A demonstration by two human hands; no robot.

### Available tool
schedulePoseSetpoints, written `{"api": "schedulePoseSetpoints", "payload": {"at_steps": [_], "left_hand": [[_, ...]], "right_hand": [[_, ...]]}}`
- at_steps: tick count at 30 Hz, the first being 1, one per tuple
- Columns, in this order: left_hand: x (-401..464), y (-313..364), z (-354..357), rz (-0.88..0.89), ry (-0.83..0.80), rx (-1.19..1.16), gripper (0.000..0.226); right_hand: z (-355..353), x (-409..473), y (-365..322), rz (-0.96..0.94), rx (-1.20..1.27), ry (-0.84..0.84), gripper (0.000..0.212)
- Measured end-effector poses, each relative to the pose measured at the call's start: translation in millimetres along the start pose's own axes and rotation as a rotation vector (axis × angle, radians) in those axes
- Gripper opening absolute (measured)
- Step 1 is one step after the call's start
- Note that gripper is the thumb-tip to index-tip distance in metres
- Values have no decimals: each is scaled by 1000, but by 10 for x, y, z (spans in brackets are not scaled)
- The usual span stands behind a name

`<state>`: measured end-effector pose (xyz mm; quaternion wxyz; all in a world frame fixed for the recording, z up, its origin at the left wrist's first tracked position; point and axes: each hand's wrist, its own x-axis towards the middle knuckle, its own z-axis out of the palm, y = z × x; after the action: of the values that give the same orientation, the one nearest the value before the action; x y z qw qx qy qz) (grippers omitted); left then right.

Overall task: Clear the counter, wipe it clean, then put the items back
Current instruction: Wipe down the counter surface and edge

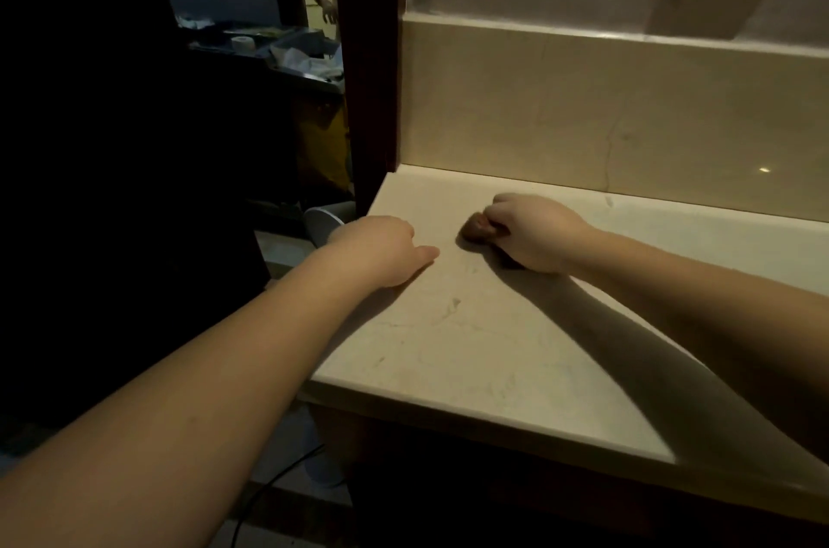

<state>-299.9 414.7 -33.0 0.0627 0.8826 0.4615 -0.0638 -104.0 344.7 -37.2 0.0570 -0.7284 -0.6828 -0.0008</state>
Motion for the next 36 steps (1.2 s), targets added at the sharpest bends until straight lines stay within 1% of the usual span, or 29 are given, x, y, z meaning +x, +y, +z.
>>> {"api": "schedulePoseSetpoints", "payload": {"at_steps": [2, 4, 9, 12, 14, 19, 22, 25, 29, 33, 36], "left_hand": [[10, 19, 7, -22, 30, 38, 54], [13, 30, 7, -34, 55, 57, 55], [46, 58, 59, -72, 86, 94, 53], [61, 70, 77, -94, 108, 104, 52], [62, 85, 63, -111, 106, 117, 52], [45, 131, 12, -141, 136, 101, 51], [31, 155, -12, -147, 162, 86, 48], [26, 173, -37, -163, 163, 68, 44], [12, 181, -25, -182, 169, 52, 39], [-17, 228, -48, -196, 155, 77, 30], [-27, 234, -33, -199, 133, 110, 23]], "right_hand": [[-52, -120, 112, -8, -1, -27, 12], [-78, -54, 209, 24, -27, -25, 13], [43, 560, 104, 64, -49, 52, 13], [78, 922, -21, 113, -46, 64, 19], [58, 1027, -56, 149, -32, 66, 18], [40, 764, 146, 124, -22, 80, 6], [21, 462, 434, 101, -60, 56, 8], [3, 357, 607, 106, -107, 54, 15], [-13, 601, 447, 128, -87, 50, 9], [-20, 891, 201, 152, -54, 57, 15], [10, 865, 219, 135, -61, 67, 16]]}}
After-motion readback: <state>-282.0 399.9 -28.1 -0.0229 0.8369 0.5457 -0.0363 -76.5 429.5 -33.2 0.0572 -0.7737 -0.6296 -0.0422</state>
